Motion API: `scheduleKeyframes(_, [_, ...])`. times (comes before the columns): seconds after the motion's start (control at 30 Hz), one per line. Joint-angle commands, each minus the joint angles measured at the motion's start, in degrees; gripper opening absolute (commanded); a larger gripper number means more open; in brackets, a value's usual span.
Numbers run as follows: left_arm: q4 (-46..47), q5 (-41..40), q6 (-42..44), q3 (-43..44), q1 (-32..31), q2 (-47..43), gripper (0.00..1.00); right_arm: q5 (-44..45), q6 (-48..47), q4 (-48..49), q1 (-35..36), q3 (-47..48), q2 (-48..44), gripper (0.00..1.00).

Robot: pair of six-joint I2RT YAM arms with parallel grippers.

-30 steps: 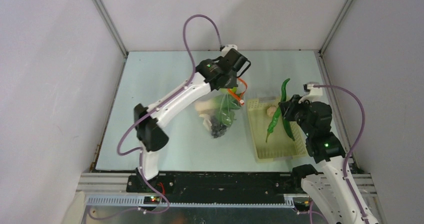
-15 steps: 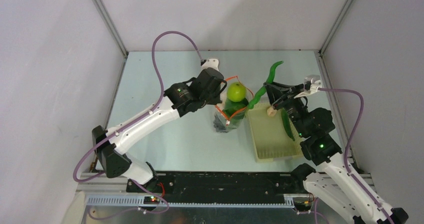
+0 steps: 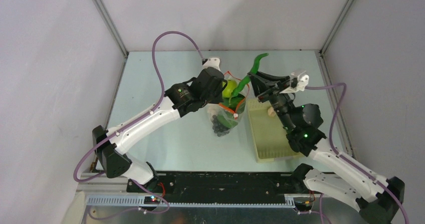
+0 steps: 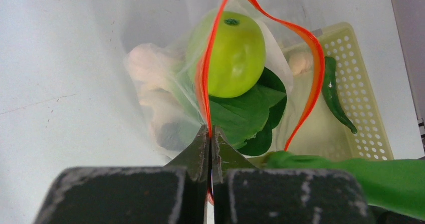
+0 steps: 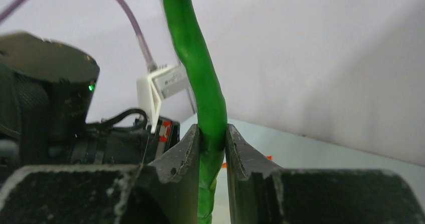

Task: Place the food in the zip-top bag and seal the zipper
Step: Place the fake vegetable in the zipper food storage bag.

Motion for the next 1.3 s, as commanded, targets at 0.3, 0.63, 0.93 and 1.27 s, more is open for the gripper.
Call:
scheduleKeyframes(0.3, [3.9, -1.9, -4.2, -1.4, -0.3, -4.2, 0.0, 9.8, 3.8, -7.3, 8.3, -1.2, 4.1, 0.0])
scheduleKeyframes(0.63, [4.6, -0.9, -6.8, -2.9, -0.3, -4.7, 0.0, 14.8, 14.8, -17.6, 12.9, -2.0, 7.5, 0.01])
scheduleKeyframes(0.93, [4.6, -1.2, -7.8, -3.3, -0.8, -5.0, 0.0, 16.4, 24.9, -24.5, 13.2, -2.0, 9.9, 0.04])
scheduleKeyframes(1.27, [4.7, -1.2, -9.0, -4.1, -1.4, -5.6, 0.0, 15.8, 25.7, -23.4, 13.9, -2.0, 9.4, 0.21])
